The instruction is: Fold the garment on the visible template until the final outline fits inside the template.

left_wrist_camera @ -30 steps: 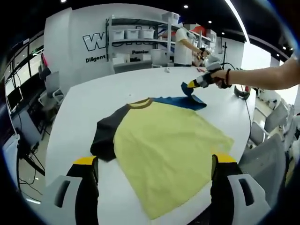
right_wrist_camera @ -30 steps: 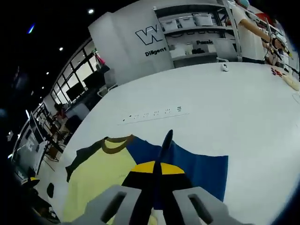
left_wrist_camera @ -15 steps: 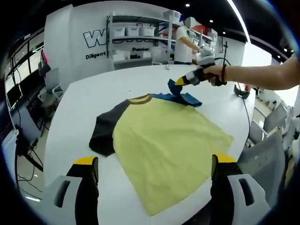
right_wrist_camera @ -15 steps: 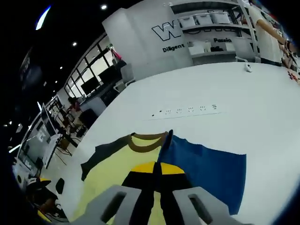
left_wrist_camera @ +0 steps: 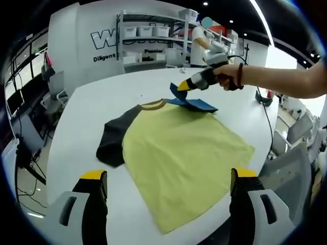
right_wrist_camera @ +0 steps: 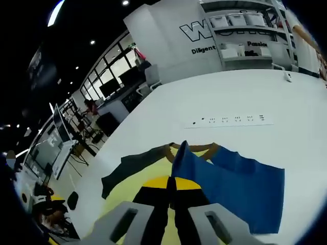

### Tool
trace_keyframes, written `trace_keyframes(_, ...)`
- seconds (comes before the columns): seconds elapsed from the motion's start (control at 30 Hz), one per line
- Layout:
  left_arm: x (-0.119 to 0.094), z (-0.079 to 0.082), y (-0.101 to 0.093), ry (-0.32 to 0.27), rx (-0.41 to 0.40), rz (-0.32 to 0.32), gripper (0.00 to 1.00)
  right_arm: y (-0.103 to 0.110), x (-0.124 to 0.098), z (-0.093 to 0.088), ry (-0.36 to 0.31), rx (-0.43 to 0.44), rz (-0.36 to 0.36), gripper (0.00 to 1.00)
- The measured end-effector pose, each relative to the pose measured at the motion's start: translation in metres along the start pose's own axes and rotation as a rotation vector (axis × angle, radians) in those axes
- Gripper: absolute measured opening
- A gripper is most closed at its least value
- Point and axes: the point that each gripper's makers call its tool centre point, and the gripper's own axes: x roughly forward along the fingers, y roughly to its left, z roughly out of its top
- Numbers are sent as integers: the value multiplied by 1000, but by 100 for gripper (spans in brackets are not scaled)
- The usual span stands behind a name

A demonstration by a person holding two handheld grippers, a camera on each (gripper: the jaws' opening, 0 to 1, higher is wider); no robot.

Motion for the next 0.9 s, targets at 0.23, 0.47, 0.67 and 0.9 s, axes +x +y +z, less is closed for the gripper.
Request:
trace_keyframes(0.23,2,-2,-2,8,4,-10,99,29,13,-3,13,-32,25,0)
trace_keyframes(0.47,2,-4,0,13,3,-10,99,48,23,-12,26,-29,48,0)
trace_keyframes(0.67,2,-7,2,17,-3,-5,99,65,27,-13,25,-30,79,0)
trace_keyframes(0.9,3,-8,2,23,-5,-7,99,86,34,-7,2,-25,110,0)
